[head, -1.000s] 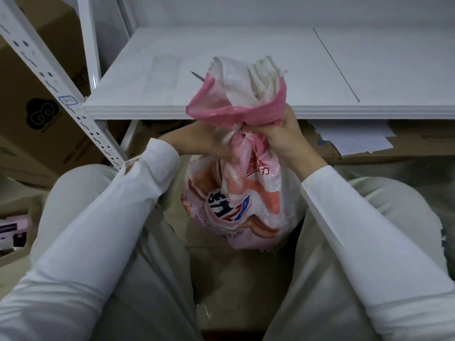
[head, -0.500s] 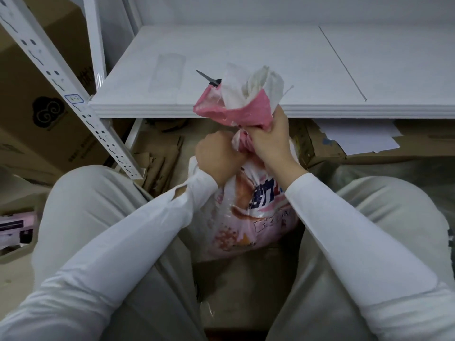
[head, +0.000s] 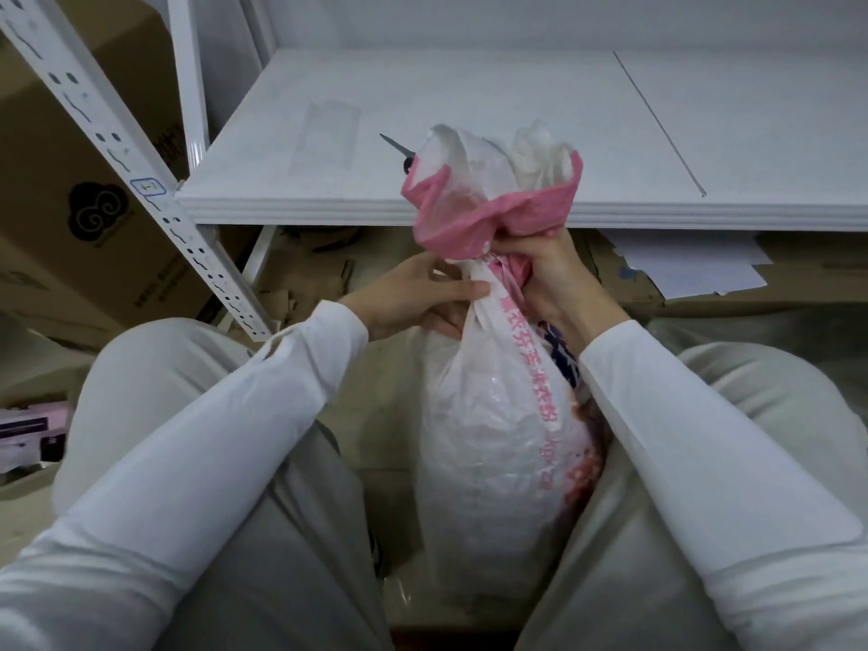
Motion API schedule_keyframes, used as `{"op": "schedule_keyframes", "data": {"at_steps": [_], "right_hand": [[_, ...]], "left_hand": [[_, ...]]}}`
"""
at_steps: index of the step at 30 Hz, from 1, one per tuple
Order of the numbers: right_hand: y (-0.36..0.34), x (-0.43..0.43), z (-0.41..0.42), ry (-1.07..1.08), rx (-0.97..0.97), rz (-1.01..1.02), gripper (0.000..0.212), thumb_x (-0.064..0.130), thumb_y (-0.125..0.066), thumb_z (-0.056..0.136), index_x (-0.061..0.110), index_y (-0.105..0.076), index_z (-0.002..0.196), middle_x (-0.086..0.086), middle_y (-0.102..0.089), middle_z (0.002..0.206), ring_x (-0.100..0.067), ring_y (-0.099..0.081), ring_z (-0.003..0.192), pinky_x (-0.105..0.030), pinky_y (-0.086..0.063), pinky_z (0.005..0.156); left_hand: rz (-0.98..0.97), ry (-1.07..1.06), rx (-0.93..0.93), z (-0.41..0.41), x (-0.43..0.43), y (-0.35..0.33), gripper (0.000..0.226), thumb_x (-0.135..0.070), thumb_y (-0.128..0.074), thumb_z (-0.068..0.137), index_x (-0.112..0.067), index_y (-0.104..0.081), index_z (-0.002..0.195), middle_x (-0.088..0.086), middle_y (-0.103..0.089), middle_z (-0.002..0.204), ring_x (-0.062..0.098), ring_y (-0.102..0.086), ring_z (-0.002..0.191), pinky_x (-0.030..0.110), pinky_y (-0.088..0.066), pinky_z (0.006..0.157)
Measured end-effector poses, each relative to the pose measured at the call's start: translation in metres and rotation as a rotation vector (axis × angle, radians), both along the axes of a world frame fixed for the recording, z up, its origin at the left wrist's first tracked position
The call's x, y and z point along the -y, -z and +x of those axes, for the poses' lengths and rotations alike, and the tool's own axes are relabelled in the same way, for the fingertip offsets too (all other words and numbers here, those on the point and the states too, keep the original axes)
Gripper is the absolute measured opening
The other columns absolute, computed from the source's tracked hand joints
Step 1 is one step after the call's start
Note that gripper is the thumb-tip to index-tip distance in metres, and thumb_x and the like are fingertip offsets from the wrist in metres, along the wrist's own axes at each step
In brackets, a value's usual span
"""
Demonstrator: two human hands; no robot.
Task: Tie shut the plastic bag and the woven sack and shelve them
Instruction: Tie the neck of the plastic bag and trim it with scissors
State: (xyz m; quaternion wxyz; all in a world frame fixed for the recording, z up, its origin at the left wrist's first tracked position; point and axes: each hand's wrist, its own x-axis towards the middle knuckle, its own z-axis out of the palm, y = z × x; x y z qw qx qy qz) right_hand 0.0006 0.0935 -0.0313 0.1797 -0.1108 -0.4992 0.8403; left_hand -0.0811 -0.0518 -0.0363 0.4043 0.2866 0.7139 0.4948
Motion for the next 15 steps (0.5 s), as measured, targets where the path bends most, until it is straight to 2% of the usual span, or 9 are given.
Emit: {"op": "schedule_keyframes", "data": {"at_steps": [3, 4, 5, 6, 8, 10, 11, 13, 15], "right_hand": [[-0.005, -0.005, 0.002, -0.067, -0.052, -0.087, 0.038, -0.017, -0.059, 0.065, -0.001, -0.064, 0.099, -0.013, -0.073, 0.091, -0.027, -0.07, 0.092, -0.041, -0.056, 0.086], [-0.006, -0.005, 0.004, -0.098, -0.065, -0.084, 0.037, -0.019, -0.057, 0.067, -0.001, -0.063, 0.098, -0.012, -0.073, 0.09, -0.025, -0.07, 0.092, -0.038, -0.057, 0.083], [-0.008, -0.003, 0.006, -0.13, -0.06, -0.074, 0.035, -0.021, -0.055, 0.069, 0.0, -0.063, 0.096, -0.011, -0.073, 0.088, -0.023, -0.07, 0.09, -0.035, -0.058, 0.08], [-0.01, -0.001, 0.007, -0.154, -0.045, -0.058, 0.033, -0.022, -0.053, 0.071, 0.0, -0.062, 0.094, -0.009, -0.073, 0.085, -0.021, -0.071, 0.086, -0.032, -0.059, 0.077], [-0.011, 0.002, 0.007, -0.181, -0.028, 0.001, 0.033, -0.022, -0.052, 0.07, 0.001, -0.062, 0.091, -0.007, -0.072, 0.081, -0.018, -0.071, 0.082, -0.03, -0.059, 0.077], [-0.012, 0.003, 0.006, -0.165, -0.039, 0.068, 0.034, -0.023, -0.053, 0.071, 0.003, -0.064, 0.091, -0.006, -0.073, 0.082, -0.018, -0.071, 0.083, -0.029, -0.059, 0.078], [-0.011, 0.002, 0.005, -0.148, -0.044, 0.11, 0.035, -0.023, -0.054, 0.073, 0.004, -0.066, 0.09, -0.005, -0.074, 0.082, -0.018, -0.071, 0.083, -0.029, -0.058, 0.078], [-0.01, 0.0, 0.005, -0.12, -0.026, 0.214, 0.033, -0.021, -0.057, 0.075, 0.006, -0.069, 0.09, -0.007, -0.074, 0.084, -0.021, -0.071, 0.084, -0.032, -0.058, 0.079], [-0.006, 0.003, 0.002, -0.131, 0.014, 0.326, 0.028, -0.015, -0.063, 0.077, 0.0, -0.067, 0.1, -0.019, -0.071, 0.094, -0.031, -0.07, 0.092, -0.044, -0.057, 0.087]], "left_hand": [[0.047, -0.151, -0.465, -0.003, -0.005, -0.002, 0.087, -0.057, -0.084, 0.057, -0.009, -0.051, 0.122, 0.002, -0.064, 0.108, 0.011, -0.064, 0.092, 0.023, -0.055, 0.077], [0.096, -0.155, -0.568, -0.004, -0.005, -0.004, 0.094, -0.062, -0.084, 0.051, -0.012, -0.05, 0.123, -0.003, -0.061, 0.114, 0.006, -0.06, 0.102, 0.02, -0.051, 0.085], [0.133, -0.118, -0.614, -0.005, -0.004, -0.006, 0.09, -0.059, -0.085, 0.052, -0.013, -0.051, 0.122, -0.006, -0.059, 0.114, 0.0, -0.058, 0.106, 0.018, -0.048, 0.089], [0.144, -0.053, -0.594, -0.007, -0.001, -0.008, 0.076, -0.047, -0.087, 0.057, -0.015, -0.053, 0.118, -0.009, -0.058, 0.109, -0.008, -0.056, 0.103, 0.012, -0.046, 0.088], [0.107, 0.001, -0.485, -0.005, 0.001, -0.007, 0.043, -0.018, -0.084, 0.068, -0.024, -0.053, 0.098, -0.014, -0.054, 0.089, -0.02, -0.055, 0.079, 0.002, -0.043, 0.071], [0.101, -0.037, -0.398, -0.001, 0.001, -0.001, 0.037, -0.012, -0.081, 0.071, -0.029, -0.051, 0.084, -0.013, -0.052, 0.077, -0.012, -0.053, 0.062, 0.002, -0.043, 0.059], [0.106, -0.083, -0.363, 0.0, 0.001, 0.001, 0.037, -0.015, -0.083, 0.07, -0.029, -0.052, 0.086, -0.013, -0.054, 0.08, -0.012, -0.055, 0.064, 0.002, -0.044, 0.059], [0.113, -0.173, -0.244, -0.005, 0.0, 0.005, 0.05, -0.024, -0.087, 0.065, -0.028, -0.057, 0.106, -0.013, -0.061, 0.099, -0.014, -0.059, 0.083, 0.006, -0.05, 0.075], [0.062, -0.161, -0.166, -0.008, 0.002, 0.008, 0.067, -0.033, -0.088, 0.062, -0.025, -0.057, 0.121, -0.008, -0.064, 0.113, 0.0, -0.06, 0.103, 0.023, -0.052, 0.092]]}}
